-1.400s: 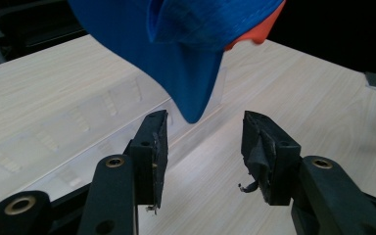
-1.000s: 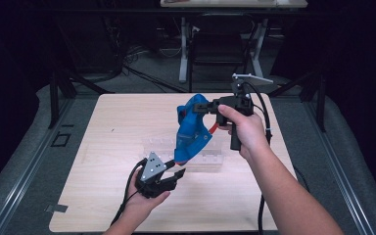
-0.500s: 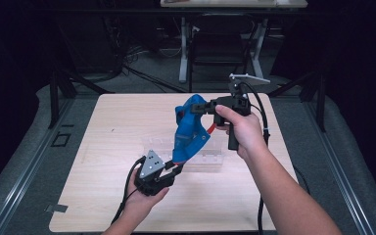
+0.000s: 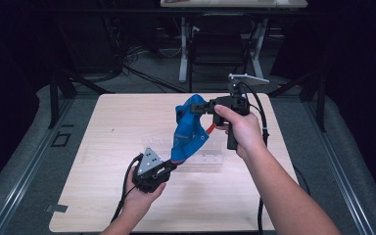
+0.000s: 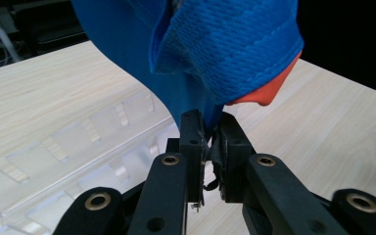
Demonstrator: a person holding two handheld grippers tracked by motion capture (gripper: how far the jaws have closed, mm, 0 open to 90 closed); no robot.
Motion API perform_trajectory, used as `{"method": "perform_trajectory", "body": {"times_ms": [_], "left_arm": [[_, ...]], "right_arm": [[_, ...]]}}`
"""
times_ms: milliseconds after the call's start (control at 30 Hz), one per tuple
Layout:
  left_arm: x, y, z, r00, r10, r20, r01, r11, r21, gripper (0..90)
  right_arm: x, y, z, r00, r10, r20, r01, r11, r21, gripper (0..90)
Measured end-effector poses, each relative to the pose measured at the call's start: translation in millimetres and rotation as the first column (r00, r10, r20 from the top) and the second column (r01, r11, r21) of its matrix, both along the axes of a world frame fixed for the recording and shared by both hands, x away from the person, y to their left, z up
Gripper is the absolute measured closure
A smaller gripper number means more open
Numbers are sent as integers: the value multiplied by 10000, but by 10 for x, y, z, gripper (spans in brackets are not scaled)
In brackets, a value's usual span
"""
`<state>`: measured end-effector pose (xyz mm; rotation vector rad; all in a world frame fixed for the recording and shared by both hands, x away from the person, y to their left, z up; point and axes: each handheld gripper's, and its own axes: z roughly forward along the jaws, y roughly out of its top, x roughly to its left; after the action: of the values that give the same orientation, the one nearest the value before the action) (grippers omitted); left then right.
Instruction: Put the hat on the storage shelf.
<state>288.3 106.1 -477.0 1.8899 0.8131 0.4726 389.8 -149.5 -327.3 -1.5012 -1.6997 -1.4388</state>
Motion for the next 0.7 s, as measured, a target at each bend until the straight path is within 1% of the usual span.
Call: {"method": "perform_trajectory", "body": {"times_ms": [67, 267, 367, 467, 633, 700], "left_arm": [[11, 23, 7, 10000, 20, -67, -21, 10000, -86, 857], [37, 75, 42, 10000, 4, -26, -4, 10000, -8, 874], [29, 77, 51, 9999, 44, 101, -47, 9996, 266, 882], [44, 96, 58, 10000, -60, 3, 59, 9997, 226, 884], [82, 127, 78, 10000, -8, -10, 8, 9993, 378, 886], [101, 142, 87, 10000, -28, -81, 31, 9990, 438, 886]], "right_arm": [[10, -1, -4, 10000, -24, -38, 24, 10000, -17, 898], [33, 15, -6, 10000, -59, -19, 59, 9999, 83, 898], [46, 38, -11, 10000, -17, 1, 17, 10000, 54, 898], [64, 64, -21, 10000, -69, -4, 69, 10000, 70, 898], [84, 87, -35, 9999, -100, 15, 100, 9999, 85, 898], [93, 81, -37, 9999, -122, 16, 122, 9999, 50, 898]]}}
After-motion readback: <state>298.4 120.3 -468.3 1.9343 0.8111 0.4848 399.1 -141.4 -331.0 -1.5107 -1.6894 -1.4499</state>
